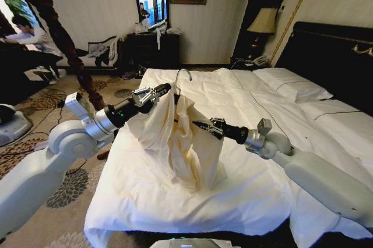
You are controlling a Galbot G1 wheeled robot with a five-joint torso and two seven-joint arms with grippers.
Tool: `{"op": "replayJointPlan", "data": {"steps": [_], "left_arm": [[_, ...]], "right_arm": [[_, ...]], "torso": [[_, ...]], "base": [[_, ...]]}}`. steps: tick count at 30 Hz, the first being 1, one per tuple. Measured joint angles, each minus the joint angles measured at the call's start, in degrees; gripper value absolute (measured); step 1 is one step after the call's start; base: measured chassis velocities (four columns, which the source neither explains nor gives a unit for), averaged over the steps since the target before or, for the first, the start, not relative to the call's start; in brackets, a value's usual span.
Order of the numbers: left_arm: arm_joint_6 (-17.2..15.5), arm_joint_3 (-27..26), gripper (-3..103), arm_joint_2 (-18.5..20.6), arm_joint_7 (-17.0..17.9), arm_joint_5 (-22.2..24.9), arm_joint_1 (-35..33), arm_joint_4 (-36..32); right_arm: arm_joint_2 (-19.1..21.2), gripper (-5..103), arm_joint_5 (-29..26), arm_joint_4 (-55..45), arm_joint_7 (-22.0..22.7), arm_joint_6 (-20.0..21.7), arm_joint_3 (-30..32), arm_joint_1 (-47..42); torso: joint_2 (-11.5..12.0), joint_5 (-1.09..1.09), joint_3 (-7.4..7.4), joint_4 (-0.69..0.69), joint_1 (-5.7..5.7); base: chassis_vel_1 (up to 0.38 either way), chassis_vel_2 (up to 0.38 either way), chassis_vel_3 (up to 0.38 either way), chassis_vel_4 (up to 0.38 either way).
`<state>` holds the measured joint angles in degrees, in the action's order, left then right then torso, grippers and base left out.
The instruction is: Pick up the clothes from the bed and hang them on the clothes hanger.
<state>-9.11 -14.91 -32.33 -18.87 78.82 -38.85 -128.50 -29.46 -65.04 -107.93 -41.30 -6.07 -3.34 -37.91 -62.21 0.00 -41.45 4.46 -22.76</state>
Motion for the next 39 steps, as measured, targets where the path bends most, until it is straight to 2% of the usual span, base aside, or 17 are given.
{"op": "replayJointPlan", "data": {"steps": [7, 11, 17, 21, 28, 31, 39], "left_arm": [[-0.2, 4.6, 0, 0.0, -2.3, -1.6, 1.4, -0.4], [-0.3, 9.1, 0, 0.1, -3.2, -4.7, 1.0, -1.1], [-0.3, 9.1, 0, 0.0, -3.6, -5.8, 0.5, -1.1], [0.0, 5.7, 0, 1.1, -3.8, -3.7, 2.7, 0.7], [0.8, 1.0, 0, 3.2, -5.5, -3.2, 4.1, 3.5], [1.1, -4.4, 0, 4.3, -7.6, -3.3, 4.0, 5.4], [1.5, -11.5, 0, 8.3, -12.1, -3.8, 4.3, 9.8]], "right_arm": [[-0.2, 18, -0.4, 0.6, -2.2, 0.0, -0.1, 0.7], [-0.4, 18, -5.4, -0.3, -2.3, -0.7, 0.4, 1.4], [0.8, 18, -7.0, -1.2, -2.4, -1.2, 1.4, 1.3], [2.2, 18, -6.2, -1.7, -2.8, -1.4, 2.3, 0.2], [3.4, 18, -6.1, -2.4, -2.8, -1.4, 3.1, -0.2], [4.2, 18, -6.0, -2.2, -2.7, -1.6, 3.5, -0.4], [4.8, 18, -6.5, -1.6, -2.0, -1.9, 4.0, -0.5]], "torso": [[0.0, 0.0, 0.0, 0.01, 0.0], [0.0, 0.0, 0.0, 0.0, 0.0], [0.0, -0.02, 0.0, 0.0, 0.0], [0.0, 0.0, 0.0, 0.02, 0.0], [0.0, -0.01, 0.0, 0.0, 0.0], [0.0, -0.01, 0.0, 0.01, 0.0], [0.0, 0.0, 0.0, 0.0, 0.0]], "base": [[0.0, 0.0, 0.0, 0.0], [0.0, 0.0, 0.0, 0.0], [0.0, 0.0, 0.0, 0.0], [0.0, 0.0, 0.0, 0.0], [0.0, 0.0, 0.0, 0.0], [0.0, 0.0, 0.0, 0.0], [0.0, 0.0, 0.0, 0.0]]}}
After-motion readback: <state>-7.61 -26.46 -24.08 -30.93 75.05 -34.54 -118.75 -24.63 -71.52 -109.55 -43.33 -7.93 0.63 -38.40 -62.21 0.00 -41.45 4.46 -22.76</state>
